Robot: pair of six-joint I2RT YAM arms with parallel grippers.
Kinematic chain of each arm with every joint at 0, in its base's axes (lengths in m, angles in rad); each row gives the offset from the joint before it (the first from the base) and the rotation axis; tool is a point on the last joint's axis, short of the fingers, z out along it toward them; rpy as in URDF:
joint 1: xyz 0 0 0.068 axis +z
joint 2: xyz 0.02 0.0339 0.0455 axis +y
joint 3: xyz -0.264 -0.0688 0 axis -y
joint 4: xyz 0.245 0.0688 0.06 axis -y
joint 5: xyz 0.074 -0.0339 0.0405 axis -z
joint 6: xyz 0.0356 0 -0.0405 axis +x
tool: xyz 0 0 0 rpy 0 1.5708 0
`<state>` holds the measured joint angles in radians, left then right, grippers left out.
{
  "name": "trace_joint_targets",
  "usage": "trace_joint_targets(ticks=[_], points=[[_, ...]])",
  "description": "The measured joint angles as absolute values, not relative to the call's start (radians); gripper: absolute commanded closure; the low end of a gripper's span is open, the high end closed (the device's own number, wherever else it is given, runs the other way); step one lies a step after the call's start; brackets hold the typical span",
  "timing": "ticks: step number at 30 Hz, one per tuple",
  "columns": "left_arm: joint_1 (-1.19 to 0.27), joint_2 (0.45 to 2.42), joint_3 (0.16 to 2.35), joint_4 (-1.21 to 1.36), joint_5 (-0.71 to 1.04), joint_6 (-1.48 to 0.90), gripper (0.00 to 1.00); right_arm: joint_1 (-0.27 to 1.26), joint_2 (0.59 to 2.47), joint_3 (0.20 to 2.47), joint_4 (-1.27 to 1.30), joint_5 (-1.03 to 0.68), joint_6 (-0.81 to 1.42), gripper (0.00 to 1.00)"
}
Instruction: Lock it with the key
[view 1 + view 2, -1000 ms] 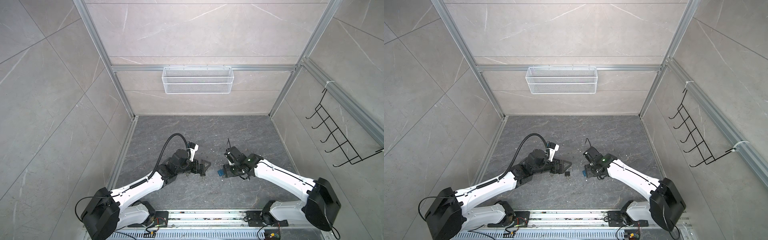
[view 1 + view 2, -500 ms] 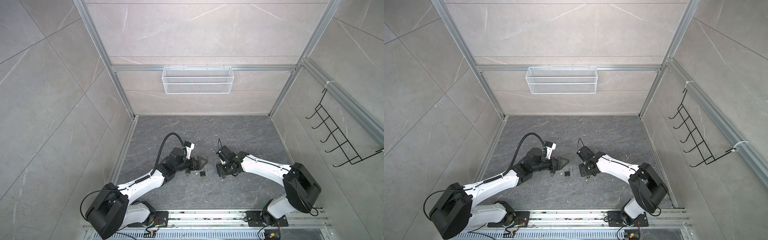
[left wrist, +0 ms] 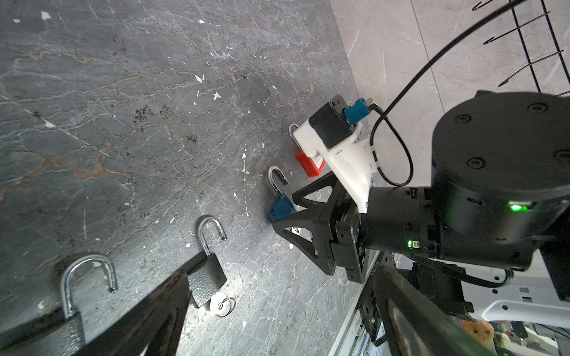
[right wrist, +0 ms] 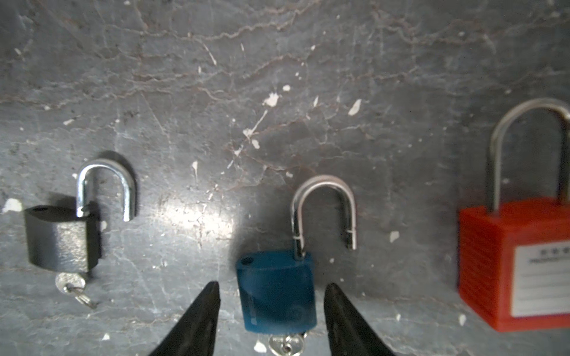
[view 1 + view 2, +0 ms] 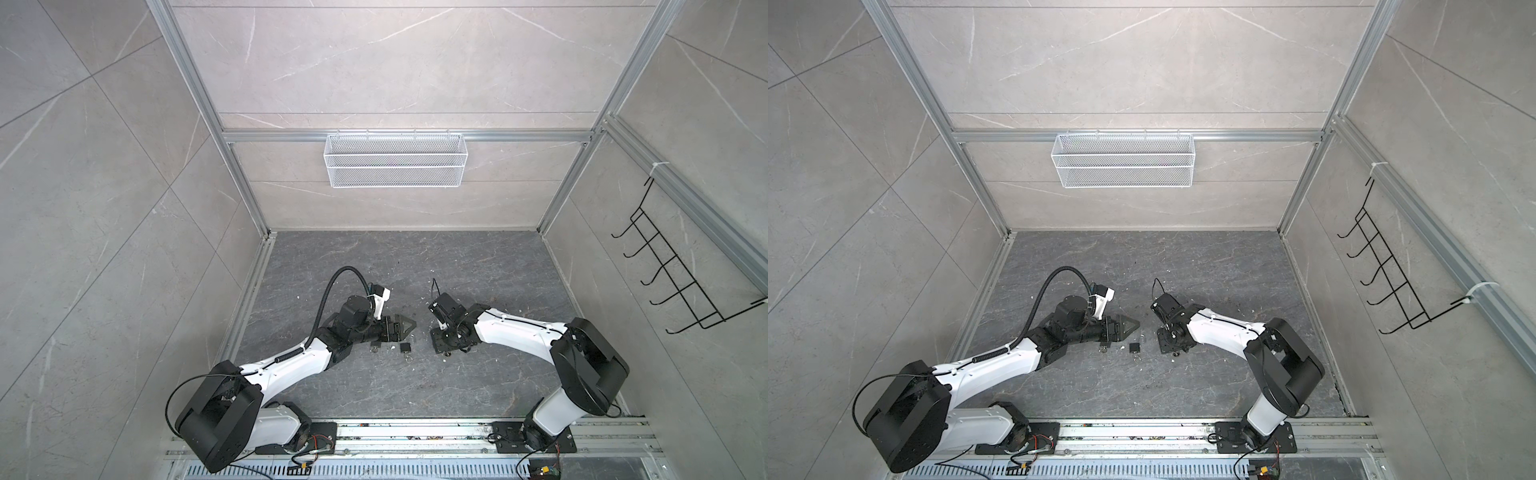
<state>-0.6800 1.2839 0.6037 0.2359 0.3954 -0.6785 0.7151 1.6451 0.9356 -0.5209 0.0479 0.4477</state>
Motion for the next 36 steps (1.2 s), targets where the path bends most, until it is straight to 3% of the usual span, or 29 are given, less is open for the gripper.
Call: trace_joint_targets(ticks=[36], points=[[-0.680, 1.323, 0.607, 0.241, 0.406, -0.678, 0.06, 0.746, 1.674, 0.933, -0.523, 0.091, 0.449, 0.51]])
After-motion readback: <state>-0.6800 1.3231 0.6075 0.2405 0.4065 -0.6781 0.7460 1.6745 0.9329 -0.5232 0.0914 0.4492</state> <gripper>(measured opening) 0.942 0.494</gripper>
